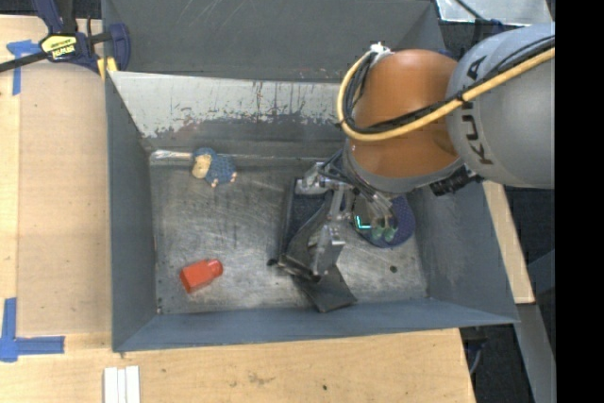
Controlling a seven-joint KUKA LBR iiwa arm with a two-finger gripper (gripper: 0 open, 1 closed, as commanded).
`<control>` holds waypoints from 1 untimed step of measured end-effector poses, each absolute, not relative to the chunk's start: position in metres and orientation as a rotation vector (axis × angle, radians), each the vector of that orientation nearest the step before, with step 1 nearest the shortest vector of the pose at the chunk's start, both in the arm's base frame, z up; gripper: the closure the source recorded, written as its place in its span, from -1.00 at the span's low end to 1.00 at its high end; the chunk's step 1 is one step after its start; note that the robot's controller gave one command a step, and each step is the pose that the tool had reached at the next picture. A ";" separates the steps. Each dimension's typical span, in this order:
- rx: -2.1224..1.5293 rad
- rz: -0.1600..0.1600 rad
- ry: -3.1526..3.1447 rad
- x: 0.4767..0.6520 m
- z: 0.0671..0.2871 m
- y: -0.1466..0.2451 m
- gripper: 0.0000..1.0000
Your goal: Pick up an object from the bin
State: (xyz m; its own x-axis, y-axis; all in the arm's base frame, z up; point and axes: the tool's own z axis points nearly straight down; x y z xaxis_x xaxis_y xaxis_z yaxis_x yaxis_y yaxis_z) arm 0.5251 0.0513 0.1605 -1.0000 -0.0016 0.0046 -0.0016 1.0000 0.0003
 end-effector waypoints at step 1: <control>0.012 -0.001 -3.148 0.598 0.072 0.010 -1.00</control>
Offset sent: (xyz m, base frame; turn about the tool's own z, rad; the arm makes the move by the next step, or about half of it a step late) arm 0.0705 -0.0396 -0.0893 -0.0076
